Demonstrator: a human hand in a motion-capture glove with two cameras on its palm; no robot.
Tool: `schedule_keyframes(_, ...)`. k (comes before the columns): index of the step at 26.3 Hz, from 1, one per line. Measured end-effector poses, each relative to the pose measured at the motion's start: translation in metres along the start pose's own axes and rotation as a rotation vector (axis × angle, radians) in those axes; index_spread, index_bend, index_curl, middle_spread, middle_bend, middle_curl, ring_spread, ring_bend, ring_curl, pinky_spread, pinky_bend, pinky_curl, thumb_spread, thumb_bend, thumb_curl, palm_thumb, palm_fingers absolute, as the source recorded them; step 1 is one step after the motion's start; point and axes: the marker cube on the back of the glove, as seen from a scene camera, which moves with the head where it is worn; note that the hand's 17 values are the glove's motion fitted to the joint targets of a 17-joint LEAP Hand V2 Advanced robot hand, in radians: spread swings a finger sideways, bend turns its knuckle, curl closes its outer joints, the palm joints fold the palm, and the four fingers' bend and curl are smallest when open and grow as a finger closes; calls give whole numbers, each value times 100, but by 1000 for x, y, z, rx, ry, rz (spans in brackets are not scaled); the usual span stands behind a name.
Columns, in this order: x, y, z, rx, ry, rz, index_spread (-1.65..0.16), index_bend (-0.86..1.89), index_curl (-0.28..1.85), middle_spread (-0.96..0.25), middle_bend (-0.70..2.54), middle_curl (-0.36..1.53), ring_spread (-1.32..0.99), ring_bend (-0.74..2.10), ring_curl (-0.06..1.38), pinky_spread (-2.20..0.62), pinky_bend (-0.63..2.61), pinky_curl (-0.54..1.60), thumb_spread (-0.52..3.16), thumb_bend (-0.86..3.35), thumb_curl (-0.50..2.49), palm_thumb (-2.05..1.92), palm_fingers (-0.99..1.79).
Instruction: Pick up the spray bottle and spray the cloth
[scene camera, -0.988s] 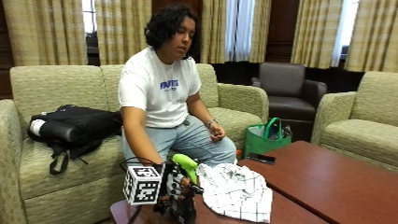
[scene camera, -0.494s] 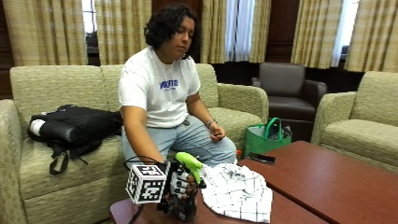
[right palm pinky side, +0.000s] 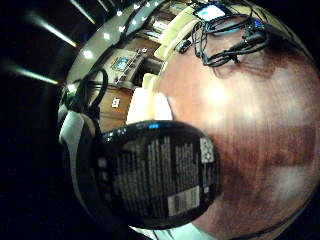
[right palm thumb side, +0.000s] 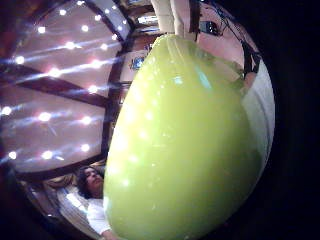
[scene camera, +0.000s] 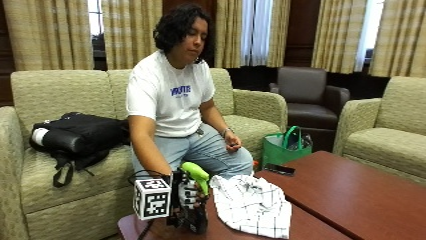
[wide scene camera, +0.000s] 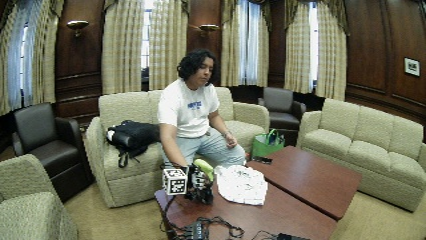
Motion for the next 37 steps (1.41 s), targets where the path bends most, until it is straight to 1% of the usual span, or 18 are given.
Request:
schedule_keyframes(1, 0, 1, -1, 8, -6, -8, -27, 25, 29, -18, 56, 48, -21, 67, 40, -30, 44, 36, 76, 3, 46, 89, 141)
schedule_keyframes(2, 1, 3, -1, 18, -8, -16, -27, 24, 30, -18, 58, 49, -21, 68, 40, -30, 46, 37, 72, 2, 47, 90, 143)
schedule_keyframes(4, 1, 4, -2, 34, -3, -28, -27, 32, 33, -18, 59, 50, -20, 69, 41, -30, 43, 36, 65, 0, 50, 89, 145)
schedule_keyframes(8, -1, 7, 1, 51, 43, -58, -27, 40, 38, -18, 62, 52, -20, 70, 42, -30, 42, 37, 55, -1, 54, 91, 144)
schedule_keyframes(17, -4, 17, 13, 71, 111, -134, -25, 48, 46, -17, 68, 55, -19, 72, 46, -29, 44, 39, 40, -2, 62, 93, 142)
schedule_keyframes(32, -3, 17, 13, 79, 112, -138, -24, 52, 52, -17, 72, 57, -20, 74, 49, -30, 46, 41, 28, -2, 70, 92, 139)
schedule_keyframes(37, -4, 18, 16, 111, 106, -115, -24, 53, 54, -17, 73, 57, -20, 74, 49, -30, 46, 42, 27, -2, 71, 92, 139)
